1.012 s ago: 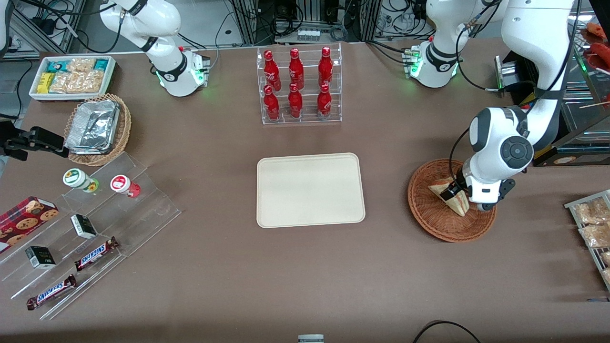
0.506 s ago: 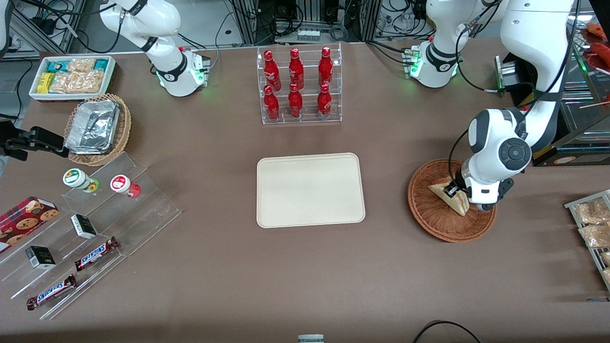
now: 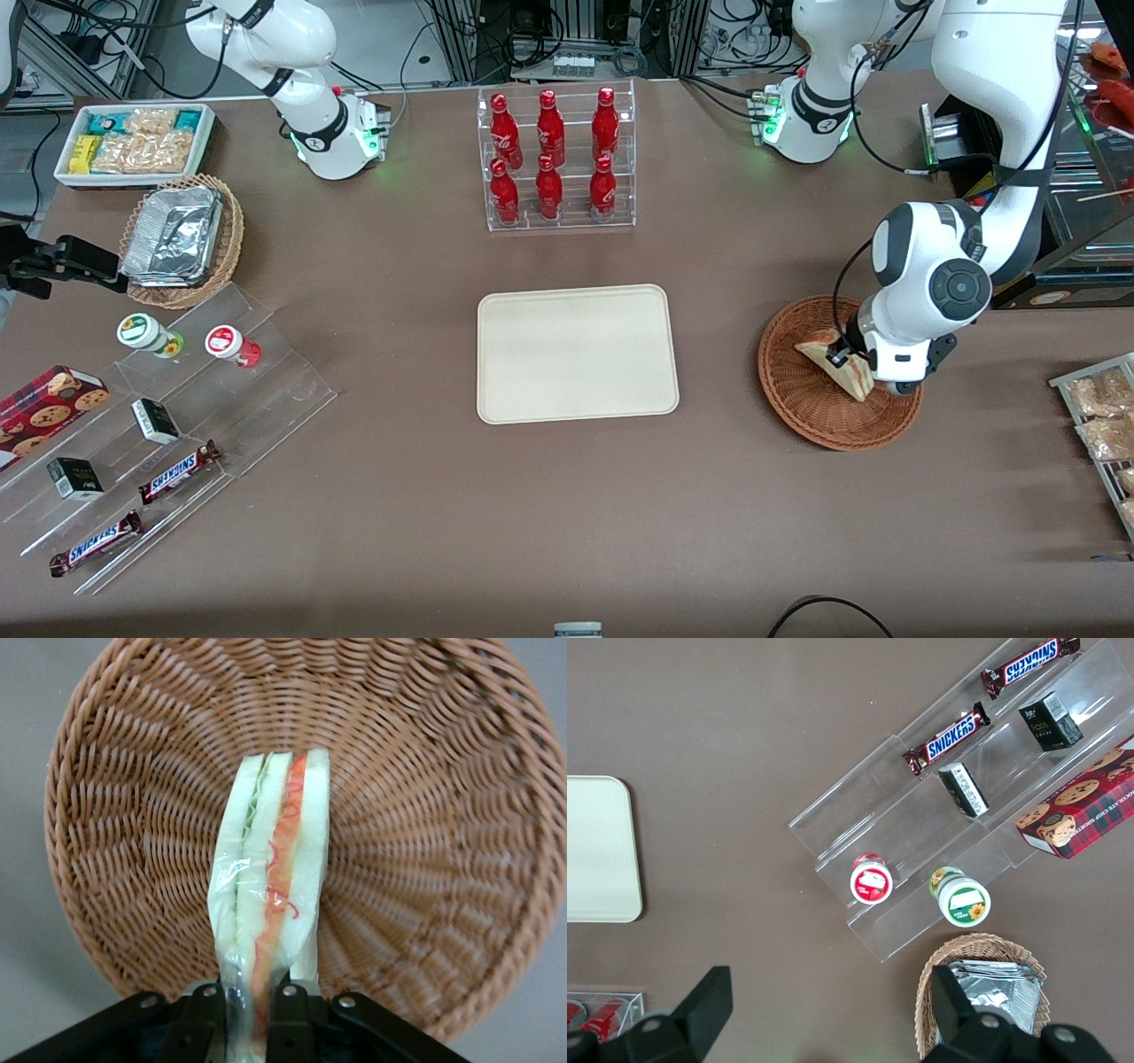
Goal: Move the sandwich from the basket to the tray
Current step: 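Close the left gripper on the sandwich and lift it, then carry the sandwich with the left gripper over the cream tray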
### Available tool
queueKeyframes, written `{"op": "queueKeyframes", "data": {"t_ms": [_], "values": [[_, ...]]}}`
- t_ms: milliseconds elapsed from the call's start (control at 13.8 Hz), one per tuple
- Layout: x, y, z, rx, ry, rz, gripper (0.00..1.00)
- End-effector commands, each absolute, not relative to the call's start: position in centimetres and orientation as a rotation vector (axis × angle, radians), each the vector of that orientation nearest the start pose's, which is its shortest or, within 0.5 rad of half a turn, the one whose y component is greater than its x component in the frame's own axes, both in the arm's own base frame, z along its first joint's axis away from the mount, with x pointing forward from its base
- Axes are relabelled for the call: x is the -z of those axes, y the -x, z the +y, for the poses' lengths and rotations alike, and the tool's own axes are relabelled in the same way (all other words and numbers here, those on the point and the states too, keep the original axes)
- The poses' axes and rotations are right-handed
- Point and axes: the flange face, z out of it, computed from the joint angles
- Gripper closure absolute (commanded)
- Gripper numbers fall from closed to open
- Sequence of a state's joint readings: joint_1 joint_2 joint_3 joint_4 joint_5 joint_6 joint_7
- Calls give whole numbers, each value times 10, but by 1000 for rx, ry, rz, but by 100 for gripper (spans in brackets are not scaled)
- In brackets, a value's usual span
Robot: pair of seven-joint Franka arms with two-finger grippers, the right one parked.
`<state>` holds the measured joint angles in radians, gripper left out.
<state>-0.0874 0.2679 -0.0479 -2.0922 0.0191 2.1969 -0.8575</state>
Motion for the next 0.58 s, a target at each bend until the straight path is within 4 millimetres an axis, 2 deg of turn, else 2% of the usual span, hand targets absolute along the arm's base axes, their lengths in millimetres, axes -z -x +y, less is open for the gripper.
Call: {"op": "queueKeyframes", "data": {"t_ms": [0,217,434,506], "values": [[-312,-564,-102,-248,2880,-986,100],[-328,-561,-134,-290,2920,-833,100],[-366,-563,-167,-360,2935,-678,100],[-373,-561,-186,-358,2950,-634,100]]}}
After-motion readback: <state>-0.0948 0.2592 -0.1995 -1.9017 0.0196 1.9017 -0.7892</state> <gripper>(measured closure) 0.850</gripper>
